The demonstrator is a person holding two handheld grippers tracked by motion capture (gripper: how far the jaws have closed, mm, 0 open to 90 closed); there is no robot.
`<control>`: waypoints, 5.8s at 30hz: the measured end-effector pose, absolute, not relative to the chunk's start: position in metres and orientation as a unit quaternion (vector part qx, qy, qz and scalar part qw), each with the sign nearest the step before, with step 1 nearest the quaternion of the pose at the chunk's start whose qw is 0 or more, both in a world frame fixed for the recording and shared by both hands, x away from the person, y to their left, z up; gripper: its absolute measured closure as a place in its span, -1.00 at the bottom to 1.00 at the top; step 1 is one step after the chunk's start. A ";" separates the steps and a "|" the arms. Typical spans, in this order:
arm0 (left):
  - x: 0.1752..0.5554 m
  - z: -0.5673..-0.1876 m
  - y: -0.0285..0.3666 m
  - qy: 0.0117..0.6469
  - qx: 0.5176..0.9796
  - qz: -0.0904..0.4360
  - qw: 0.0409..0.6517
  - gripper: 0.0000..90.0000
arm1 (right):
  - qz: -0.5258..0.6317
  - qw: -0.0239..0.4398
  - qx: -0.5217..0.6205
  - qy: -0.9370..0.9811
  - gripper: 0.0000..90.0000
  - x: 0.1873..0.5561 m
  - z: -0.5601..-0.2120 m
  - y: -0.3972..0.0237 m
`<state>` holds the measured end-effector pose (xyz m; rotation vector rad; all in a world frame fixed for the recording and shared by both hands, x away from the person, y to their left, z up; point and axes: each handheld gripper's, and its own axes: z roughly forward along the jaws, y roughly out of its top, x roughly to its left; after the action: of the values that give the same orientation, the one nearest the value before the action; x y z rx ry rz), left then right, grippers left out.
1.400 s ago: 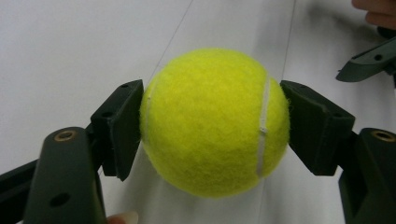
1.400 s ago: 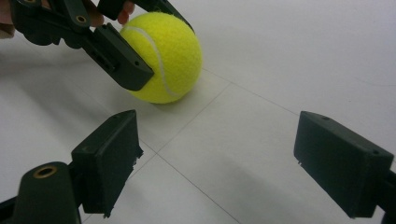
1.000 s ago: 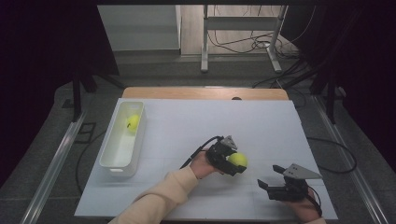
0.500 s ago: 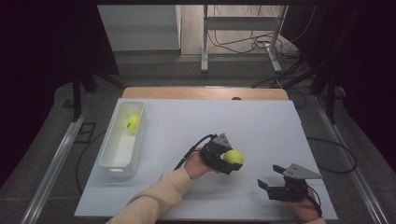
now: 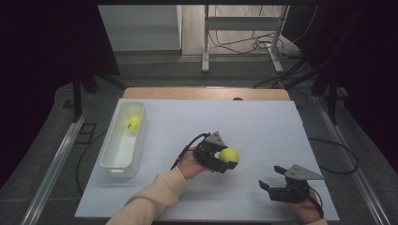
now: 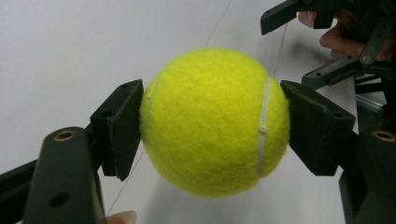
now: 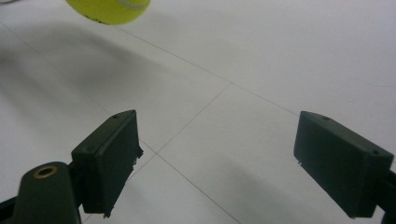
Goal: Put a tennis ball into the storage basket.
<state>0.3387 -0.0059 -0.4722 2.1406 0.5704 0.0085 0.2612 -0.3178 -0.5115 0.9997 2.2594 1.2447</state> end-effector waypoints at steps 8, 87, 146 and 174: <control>0.338 -0.467 0.002 0.237 0.859 0.008 0.455 -0.41 | 0.442 0.186 0.354 0.803 -0.67 0.261 -0.512 -0.318; 0.337 -0.418 0.090 0.303 0.806 0.077 0.503 -0.42 | 0.439 0.190 0.356 0.803 -0.66 0.261 -0.512 -0.318; 0.331 -0.404 0.162 0.372 0.767 0.141 0.504 -0.42 | 0.439 0.191 0.356 0.803 -0.66 0.261 -0.512 -0.318; 0.332 -0.404 0.197 0.413 0.740 0.154 0.509 -0.42 | 0.438 0.192 0.354 0.804 -0.66 0.261 -0.512 -0.318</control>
<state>0.3321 0.1975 -0.4037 1.7822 0.9947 0.3722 0.2610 -0.3175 -0.5117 0.9953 2.2571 1.2290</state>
